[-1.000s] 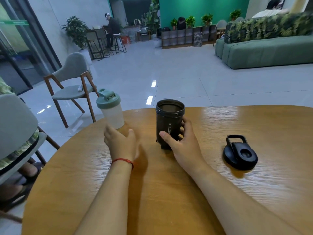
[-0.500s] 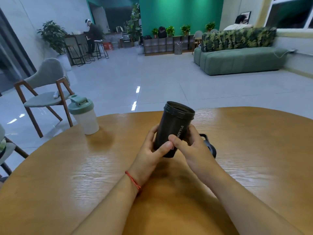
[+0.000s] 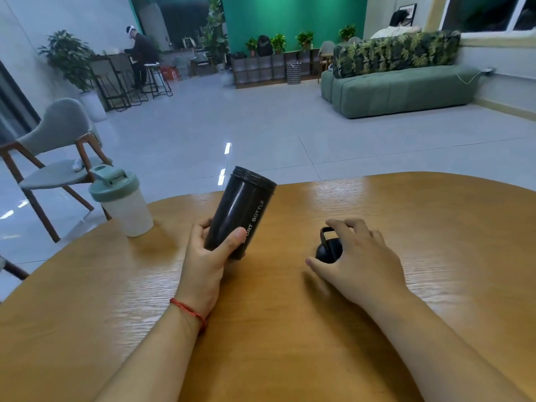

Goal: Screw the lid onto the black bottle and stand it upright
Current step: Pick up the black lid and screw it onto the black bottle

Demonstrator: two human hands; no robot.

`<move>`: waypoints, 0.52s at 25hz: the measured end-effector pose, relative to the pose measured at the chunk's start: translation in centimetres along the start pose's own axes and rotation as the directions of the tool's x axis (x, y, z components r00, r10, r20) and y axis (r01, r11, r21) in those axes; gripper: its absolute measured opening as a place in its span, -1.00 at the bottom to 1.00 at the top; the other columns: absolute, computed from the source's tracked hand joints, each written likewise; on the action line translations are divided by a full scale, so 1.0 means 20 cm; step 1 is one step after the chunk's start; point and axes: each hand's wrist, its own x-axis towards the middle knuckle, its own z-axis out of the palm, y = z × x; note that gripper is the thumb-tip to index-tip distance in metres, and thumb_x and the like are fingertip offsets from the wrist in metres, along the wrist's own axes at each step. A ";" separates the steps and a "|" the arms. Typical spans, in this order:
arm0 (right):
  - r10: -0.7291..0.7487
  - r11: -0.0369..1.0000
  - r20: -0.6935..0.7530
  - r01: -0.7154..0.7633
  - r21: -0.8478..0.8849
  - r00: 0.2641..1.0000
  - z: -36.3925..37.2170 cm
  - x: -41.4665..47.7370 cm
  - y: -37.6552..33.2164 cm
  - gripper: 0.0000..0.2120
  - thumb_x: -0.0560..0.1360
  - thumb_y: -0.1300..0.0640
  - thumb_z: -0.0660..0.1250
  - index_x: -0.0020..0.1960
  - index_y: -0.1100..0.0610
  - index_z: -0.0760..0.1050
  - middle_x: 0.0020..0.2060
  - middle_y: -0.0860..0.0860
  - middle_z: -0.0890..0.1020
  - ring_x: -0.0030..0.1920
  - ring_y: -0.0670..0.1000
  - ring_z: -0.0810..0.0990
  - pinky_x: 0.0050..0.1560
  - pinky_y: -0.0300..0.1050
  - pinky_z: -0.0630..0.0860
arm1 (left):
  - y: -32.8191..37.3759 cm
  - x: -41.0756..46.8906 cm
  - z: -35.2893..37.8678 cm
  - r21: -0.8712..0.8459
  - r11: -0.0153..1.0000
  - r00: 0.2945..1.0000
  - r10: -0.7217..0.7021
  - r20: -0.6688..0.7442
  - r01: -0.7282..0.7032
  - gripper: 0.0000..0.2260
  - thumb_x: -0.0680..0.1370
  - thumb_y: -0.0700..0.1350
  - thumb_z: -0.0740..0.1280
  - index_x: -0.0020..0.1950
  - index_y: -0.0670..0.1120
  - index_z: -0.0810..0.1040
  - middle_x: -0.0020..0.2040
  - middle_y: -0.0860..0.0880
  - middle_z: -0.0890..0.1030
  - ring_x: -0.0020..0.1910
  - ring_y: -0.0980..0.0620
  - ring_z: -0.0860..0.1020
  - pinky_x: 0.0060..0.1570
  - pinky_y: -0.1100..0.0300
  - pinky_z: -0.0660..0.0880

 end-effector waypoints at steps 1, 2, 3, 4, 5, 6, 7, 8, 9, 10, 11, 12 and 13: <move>-0.002 1.000 0.003 0.002 0.003 1.000 0.01 0.00 0.00 -0.20 0.46 -0.45 0.41 0.62 -0.22 0.33 0.56 -0.11 0.39 0.46 0.13 0.49 0.18 0.05 0.61 | 0.00 0.00 0.00 -0.020 1.000 1.000 0.006 0.008 -0.006 -0.29 0.33 0.14 0.68 0.41 -0.01 0.53 0.33 -0.14 0.62 0.27 -0.20 0.69 0.22 -0.31 0.67; -0.009 0.999 -0.019 0.010 0.044 1.000 0.01 0.00 0.01 -0.23 0.47 -0.40 0.44 0.61 -0.21 0.35 0.54 -0.10 0.41 0.43 0.12 0.52 0.17 0.04 0.61 | 0.01 -0.01 0.00 -0.030 0.999 1.000 0.011 0.017 -0.011 -0.33 0.34 0.12 0.66 0.39 0.01 0.55 0.34 -0.14 0.62 0.28 -0.20 0.68 0.23 -0.29 0.67; -0.017 0.991 -0.047 0.023 0.134 0.999 0.01 0.01 0.02 -0.28 0.48 -0.34 0.47 0.58 -0.20 0.40 0.51 -0.10 0.46 0.40 0.10 0.55 0.19 0.03 0.61 | 0.01 -0.01 -0.01 -0.039 0.999 0.999 0.018 0.033 -0.016 -0.36 0.35 0.12 0.65 0.38 0.03 0.57 0.34 -0.13 0.62 0.30 -0.21 0.67 0.23 -0.28 0.66; -0.010 0.952 -0.060 0.028 0.304 0.998 0.01 0.02 0.03 -0.33 0.49 -0.30 0.49 0.55 -0.20 0.45 0.45 -0.11 0.51 0.35 0.06 0.59 0.21 0.01 0.60 | 0.01 -0.02 0.00 -0.053 0.999 0.999 0.016 0.047 -0.013 -0.38 0.36 0.12 0.64 0.37 0.04 0.57 0.34 -0.13 0.62 0.29 -0.20 0.68 0.21 -0.27 0.67; 0.012 0.843 -0.056 0.020 0.537 0.998 -0.01 0.03 0.04 -0.39 0.49 -0.27 0.50 0.51 -0.21 0.50 0.39 -0.13 0.57 0.31 0.01 0.62 0.24 0.00 0.60 | 0.01 -0.02 0.00 -0.067 0.998 0.998 0.009 0.063 -0.005 -0.39 0.37 0.13 0.63 0.37 0.04 0.57 0.34 -0.13 0.62 0.28 -0.19 0.69 0.15 -0.24 0.69; 0.040 0.650 -0.049 0.011 0.760 0.998 -0.02 0.04 0.04 -0.43 0.49 -0.26 0.50 0.48 -0.22 0.54 0.35 -0.14 0.62 0.30 -0.01 0.64 0.28 0.02 0.60 | 0.02 -0.03 0.00 -0.070 0.998 0.997 -0.001 0.080 0.006 -0.41 0.38 0.14 0.60 0.37 0.04 0.56 0.34 -0.13 0.62 0.24 -0.15 0.70 0.05 -0.19 0.71; 0.072 0.429 -0.032 -0.002 0.903 0.997 -0.04 0.05 0.03 -0.46 0.49 -0.23 0.49 0.45 -0.21 0.57 0.32 -0.14 0.67 0.31 -0.01 0.65 0.30 0.04 0.59 | 0.02 -0.04 0.01 -0.057 0.998 0.995 -0.009 0.103 0.015 -0.43 0.40 0.17 0.57 0.35 0.05 0.56 0.32 -0.15 0.62 0.19 -0.12 0.71 -0.06 -0.11 0.70; 0.085 0.250 -0.004 -0.018 0.968 0.996 -0.05 0.05 0.02 -0.48 0.50 -0.20 0.48 0.45 -0.19 0.58 0.29 -0.12 0.69 0.31 0.01 0.66 0.26 0.04 0.59 | 0.02 -0.04 0.01 -0.034 0.999 0.992 -0.018 0.125 0.023 -0.46 0.41 0.21 0.54 0.33 0.06 0.57 0.30 -0.16 0.62 0.14 -0.11 0.71 -0.14 -0.04 0.67; 0.074 0.136 0.009 -0.019 0.990 0.997 -0.05 0.05 0.01 -0.49 0.51 -0.16 0.47 0.45 -0.19 0.58 0.26 -0.11 0.71 0.28 0.02 0.67 0.20 0.01 0.59 | 0.02 -0.05 0.01 -0.010 1.000 0.988 -0.024 0.151 0.025 -0.49 0.43 0.24 0.51 0.31 0.06 0.58 0.28 -0.18 0.63 0.10 -0.11 0.69 -0.19 0.02 0.64; 0.052 0.086 0.000 -0.005 0.996 0.999 -0.05 0.05 0.01 -0.51 0.53 -0.13 0.46 0.46 -0.20 0.57 0.24 -0.11 0.73 0.26 0.01 0.68 0.16 -0.02 0.57 | 0.03 -0.06 0.01 0.016 1.000 0.984 -0.029 0.174 0.027 -0.50 0.44 0.26 0.49 0.29 0.06 0.59 0.25 -0.19 0.64 0.07 -0.11 0.68 -0.22 0.05 0.62; 0.030 0.067 -0.022 0.020 0.998 0.999 -0.04 0.04 0.01 -0.53 0.55 -0.11 0.46 0.46 -0.23 0.57 0.24 -0.13 0.74 0.27 -0.01 0.68 0.18 -0.04 0.56 | 0.02 -0.07 0.01 0.043 0.999 0.980 -0.031 0.194 0.023 -0.50 0.45 0.27 0.47 0.28 0.04 0.60 0.21 -0.17 0.65 0.03 -0.09 0.67 -0.24 0.08 0.61; 0.016 0.061 -0.044 0.043 0.997 0.999 -0.03 0.04 0.00 -0.53 0.56 -0.11 0.46 0.46 -0.25 0.57 0.28 -0.14 0.73 0.32 -0.02 0.67 0.25 -0.02 0.55 | 0.03 -0.08 0.02 0.073 0.997 0.977 -0.034 0.212 0.019 -0.50 0.45 0.28 0.46 0.27 0.03 0.61 0.16 -0.13 0.68 0.00 -0.04 0.67 -0.26 0.10 0.60; -0.001 0.057 -0.062 0.062 0.996 0.998 -0.02 0.03 0.00 -0.53 0.56 -0.11 0.47 0.46 -0.26 0.57 0.33 -0.13 0.71 0.38 0.00 0.65 0.33 0.02 0.54 | 0.03 -0.09 0.02 0.094 0.996 0.972 -0.034 0.232 0.013 -0.51 0.45 0.29 0.45 0.25 0.02 0.62 0.11 -0.07 0.70 -0.03 0.01 0.68 -0.27 0.12 0.60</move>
